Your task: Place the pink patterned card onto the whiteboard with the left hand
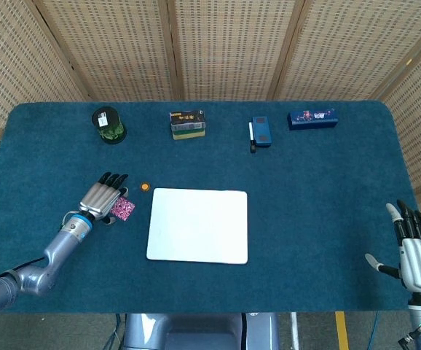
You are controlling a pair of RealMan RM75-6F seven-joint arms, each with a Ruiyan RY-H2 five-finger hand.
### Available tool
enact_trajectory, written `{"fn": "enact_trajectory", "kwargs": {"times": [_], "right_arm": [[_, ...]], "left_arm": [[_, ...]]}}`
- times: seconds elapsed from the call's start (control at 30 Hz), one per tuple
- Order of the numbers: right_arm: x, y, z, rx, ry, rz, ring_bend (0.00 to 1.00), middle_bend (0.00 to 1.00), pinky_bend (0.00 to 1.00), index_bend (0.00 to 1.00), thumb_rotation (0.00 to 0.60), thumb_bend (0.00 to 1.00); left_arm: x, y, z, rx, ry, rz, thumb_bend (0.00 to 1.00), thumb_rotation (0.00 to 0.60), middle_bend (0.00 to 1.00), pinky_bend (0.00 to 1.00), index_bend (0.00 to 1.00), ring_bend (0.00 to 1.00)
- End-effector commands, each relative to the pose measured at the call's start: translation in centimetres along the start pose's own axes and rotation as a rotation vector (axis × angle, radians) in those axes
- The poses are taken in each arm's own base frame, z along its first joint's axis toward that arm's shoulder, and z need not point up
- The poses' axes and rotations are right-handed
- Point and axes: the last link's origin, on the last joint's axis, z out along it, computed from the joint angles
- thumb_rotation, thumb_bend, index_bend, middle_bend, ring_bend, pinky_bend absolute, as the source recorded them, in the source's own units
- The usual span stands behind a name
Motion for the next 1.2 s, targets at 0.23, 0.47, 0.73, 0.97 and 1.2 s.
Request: {"fn": "enact_trajectory", "kwargs": {"times": [0.23, 0.47, 0.73, 0.97, 1.2], "right_arm": [[0.0, 0.0, 0.01, -0.001, -0.001, 0.001, 0.0, 0.0, 0.0, 0.0, 0.6, 0.0], [0.01, -0.03, 0.02, -0.001, -0.003, 0.003, 0.0, 0.0, 0.0, 0.0, 0.6, 0.0], [0.02, -0.04, 0.04, -0.001, -0.004, 0.004, 0.0, 0.0, 0.0, 0.0, 0.6, 0.0], [0.02, -0.03, 0.04, -0.002, -0.006, 0.007, 0.0, 0.0, 0.0, 0.0, 0.6, 0.0], [0.05, -0.01, 0.05, -0.003, -0.007, 0.013, 0.0, 0.0, 0.0, 0.0, 0.6, 0.0]], "left_arm": [[0.14, 0.36, 0.42, 0.006, -0.018, 0.015, 0.21, 0.6, 0.0, 0.0, 0.31, 0.0], [0.03, 0.44, 0.6, 0.017, -0.034, 0.021, 0.21, 0.6, 0.0, 0.0, 0.33, 0.0], [0.27, 0.59, 0.85, 0.031, -0.031, 0.019, 0.21, 0.6, 0.0, 0.0, 0.34, 0.0], [0.22, 0.84, 1.06, 0.037, -0.026, 0.02, 0.21, 0.6, 0.0, 0.0, 0.42, 0.0], [-0.03, 0.87, 1.03, 0.042, -0.028, 0.02, 0.23, 0.6, 0.0, 0.0, 0.47, 0.0]]}}
